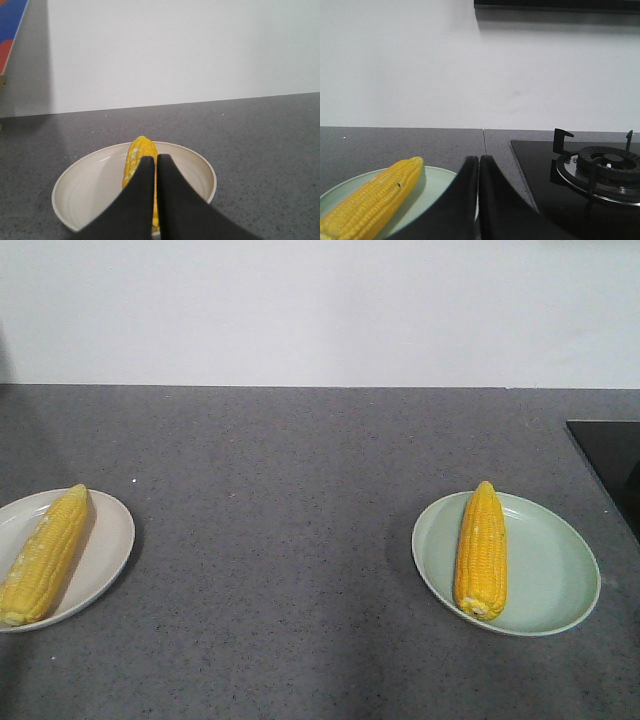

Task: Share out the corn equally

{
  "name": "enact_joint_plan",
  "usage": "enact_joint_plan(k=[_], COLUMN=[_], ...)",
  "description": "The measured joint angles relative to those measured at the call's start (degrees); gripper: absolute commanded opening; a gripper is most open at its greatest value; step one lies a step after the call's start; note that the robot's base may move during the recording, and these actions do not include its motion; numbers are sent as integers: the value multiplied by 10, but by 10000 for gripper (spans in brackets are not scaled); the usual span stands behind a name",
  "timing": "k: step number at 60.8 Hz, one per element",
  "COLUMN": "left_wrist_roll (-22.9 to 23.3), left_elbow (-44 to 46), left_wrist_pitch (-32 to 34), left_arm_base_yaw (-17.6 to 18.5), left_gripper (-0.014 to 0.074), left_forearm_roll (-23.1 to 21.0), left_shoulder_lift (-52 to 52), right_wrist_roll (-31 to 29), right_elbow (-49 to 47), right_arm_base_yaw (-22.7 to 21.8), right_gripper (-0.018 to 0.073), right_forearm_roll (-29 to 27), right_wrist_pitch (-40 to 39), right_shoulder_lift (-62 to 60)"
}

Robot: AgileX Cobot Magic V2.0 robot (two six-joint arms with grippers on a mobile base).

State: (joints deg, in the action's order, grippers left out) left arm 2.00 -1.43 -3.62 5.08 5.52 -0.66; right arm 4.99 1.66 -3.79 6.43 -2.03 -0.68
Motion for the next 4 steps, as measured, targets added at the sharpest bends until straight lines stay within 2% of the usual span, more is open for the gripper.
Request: enact_joint_plan(k=[4], left_wrist_roll=[0], left_elbow=[0], left_wrist_pitch=[0], left_arm_base_yaw=[0], left_gripper=[-6], left_forearm_roll=[0], left_shoulder_lift=[0], right_wrist_roll=[0], right_elbow=[0], right_arm_base_yaw=[0], right_gripper=[-10], right_forearm_roll=[1], right_wrist_pitch=[0], right_shoulder_lift=[0])
